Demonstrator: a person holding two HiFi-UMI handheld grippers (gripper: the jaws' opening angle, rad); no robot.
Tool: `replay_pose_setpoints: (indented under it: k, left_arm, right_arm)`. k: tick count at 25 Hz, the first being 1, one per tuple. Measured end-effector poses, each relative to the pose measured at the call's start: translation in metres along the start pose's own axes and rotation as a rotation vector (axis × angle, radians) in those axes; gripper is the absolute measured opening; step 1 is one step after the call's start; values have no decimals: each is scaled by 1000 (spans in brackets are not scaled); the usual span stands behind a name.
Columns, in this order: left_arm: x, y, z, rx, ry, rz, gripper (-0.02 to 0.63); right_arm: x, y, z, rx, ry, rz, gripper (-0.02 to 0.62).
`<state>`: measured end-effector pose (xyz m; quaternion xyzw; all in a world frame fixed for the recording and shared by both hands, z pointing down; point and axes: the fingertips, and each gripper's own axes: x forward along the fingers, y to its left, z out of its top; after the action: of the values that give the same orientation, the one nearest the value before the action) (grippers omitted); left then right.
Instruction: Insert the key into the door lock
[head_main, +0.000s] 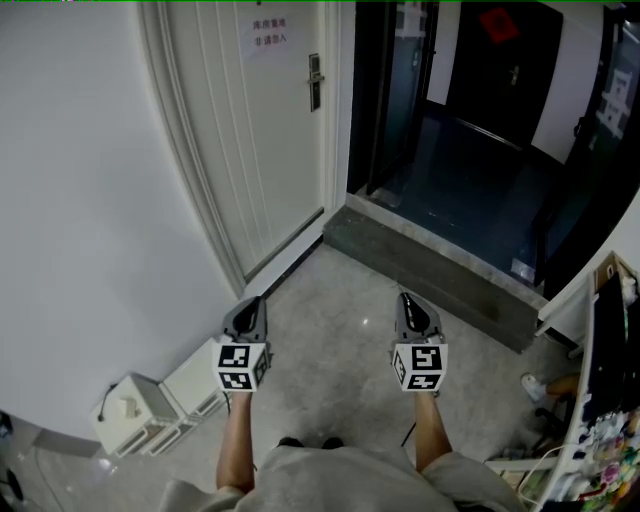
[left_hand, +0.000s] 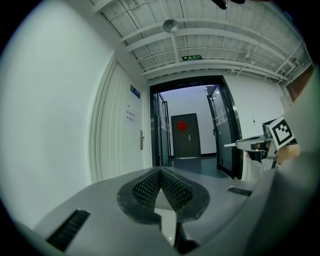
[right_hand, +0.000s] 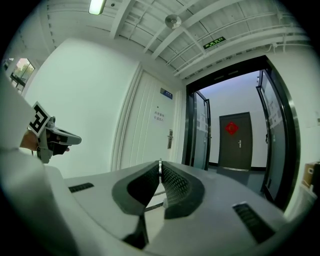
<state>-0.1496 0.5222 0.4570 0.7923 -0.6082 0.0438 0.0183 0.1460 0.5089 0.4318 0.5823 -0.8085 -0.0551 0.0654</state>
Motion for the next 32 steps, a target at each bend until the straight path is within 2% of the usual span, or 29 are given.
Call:
replay_pose_setpoints:
  k: [9, 16, 24, 32]
  left_arm:
    - [33, -13, -10, 4, 35, -16, 17]
    - [80, 5, -21, -16, 38, -21, 17]
    - [184, 49, -25, -34, 27, -62, 17]
    - [317, 108, 13, -14, -9, -119, 17]
  right_arm:
    - [22, -14, -18, 7, 23, 17, 29]
    - [71, -21, -24, 0, 26, 14, 29]
    - [175, -28, -26, -22, 33, -5, 29]
    - [308, -45, 3, -41, 13, -48, 29]
